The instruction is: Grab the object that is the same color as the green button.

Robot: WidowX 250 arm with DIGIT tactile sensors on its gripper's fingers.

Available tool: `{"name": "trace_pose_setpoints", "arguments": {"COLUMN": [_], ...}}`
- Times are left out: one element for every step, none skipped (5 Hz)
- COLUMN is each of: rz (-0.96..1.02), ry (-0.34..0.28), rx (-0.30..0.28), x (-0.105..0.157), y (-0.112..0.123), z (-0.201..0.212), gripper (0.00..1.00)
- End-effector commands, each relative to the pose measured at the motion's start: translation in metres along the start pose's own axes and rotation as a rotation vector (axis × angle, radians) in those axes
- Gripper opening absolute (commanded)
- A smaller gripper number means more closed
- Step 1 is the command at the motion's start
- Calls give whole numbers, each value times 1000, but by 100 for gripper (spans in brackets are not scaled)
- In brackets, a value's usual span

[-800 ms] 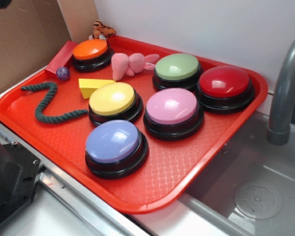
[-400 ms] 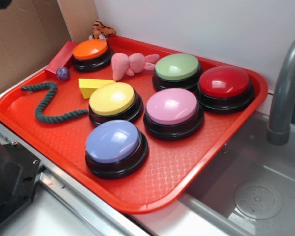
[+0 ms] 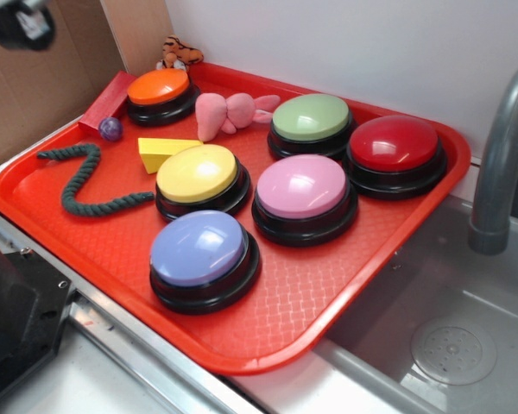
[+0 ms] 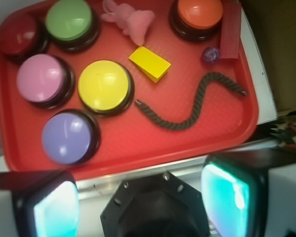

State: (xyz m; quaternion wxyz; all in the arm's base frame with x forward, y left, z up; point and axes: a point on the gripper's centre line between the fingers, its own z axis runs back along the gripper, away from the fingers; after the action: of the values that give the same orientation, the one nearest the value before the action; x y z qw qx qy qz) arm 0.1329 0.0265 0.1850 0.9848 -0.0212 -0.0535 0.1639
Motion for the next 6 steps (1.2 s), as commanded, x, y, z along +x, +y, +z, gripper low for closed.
{"name": "trace_pose_setpoints", "arguments": {"rz": [292,371,448,477,446,429], "ry": [-19,-62,-43,-67,-57,-66], "rx": [49,10,67,5,39,38], "x": [10,11,12,21,28,31], "y": [60,78,92,94,89,86], "z": [-51,-77,-109,-133,-150,-156], "gripper": [100,100,100,100,100,89]}}
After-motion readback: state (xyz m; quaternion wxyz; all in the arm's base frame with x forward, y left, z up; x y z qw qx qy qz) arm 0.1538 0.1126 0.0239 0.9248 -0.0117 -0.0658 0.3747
